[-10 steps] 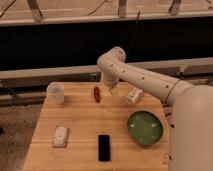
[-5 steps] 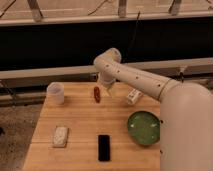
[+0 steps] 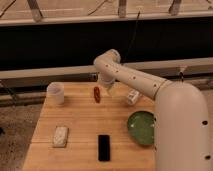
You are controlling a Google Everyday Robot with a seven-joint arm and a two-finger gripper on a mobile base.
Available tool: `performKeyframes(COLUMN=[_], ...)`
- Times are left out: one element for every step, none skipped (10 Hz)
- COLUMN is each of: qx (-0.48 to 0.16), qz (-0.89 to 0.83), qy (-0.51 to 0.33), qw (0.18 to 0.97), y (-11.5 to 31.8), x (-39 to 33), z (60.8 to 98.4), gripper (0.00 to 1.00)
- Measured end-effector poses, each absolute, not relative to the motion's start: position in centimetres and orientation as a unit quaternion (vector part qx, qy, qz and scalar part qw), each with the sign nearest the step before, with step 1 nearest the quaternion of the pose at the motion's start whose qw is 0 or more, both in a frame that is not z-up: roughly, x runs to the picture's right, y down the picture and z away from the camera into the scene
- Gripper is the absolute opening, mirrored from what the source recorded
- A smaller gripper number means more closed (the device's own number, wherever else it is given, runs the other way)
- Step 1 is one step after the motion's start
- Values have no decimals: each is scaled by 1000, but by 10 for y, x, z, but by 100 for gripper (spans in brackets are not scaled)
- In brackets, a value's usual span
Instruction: Drag the pepper across the table
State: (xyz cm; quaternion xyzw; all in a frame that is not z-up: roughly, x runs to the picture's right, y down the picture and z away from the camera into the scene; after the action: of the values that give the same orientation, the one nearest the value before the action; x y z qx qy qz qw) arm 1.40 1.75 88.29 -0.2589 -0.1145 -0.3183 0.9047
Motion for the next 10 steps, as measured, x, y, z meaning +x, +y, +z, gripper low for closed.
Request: performKeyframes(qx=[-261, -264, -267, -270, -273, -276, -280, -285, -287, -291], qz=[-322, -325, -330, -334, -337, -341, -347, -352, -355, -359], qy=[-117, -120, -125, -130, -133, -138, -144, -150, -154, -158], qw=[903, 900, 897, 894, 891, 888, 883, 879, 876, 873], y=[19, 20, 21, 22, 24, 26, 27, 30, 31, 32], x=[14, 13, 12, 11, 10, 9, 6, 4, 1, -3], z=[887, 889, 894, 898, 901, 905, 910, 915, 919, 922], gripper=[80, 80, 80, 80, 80, 80, 80, 80, 80, 80])
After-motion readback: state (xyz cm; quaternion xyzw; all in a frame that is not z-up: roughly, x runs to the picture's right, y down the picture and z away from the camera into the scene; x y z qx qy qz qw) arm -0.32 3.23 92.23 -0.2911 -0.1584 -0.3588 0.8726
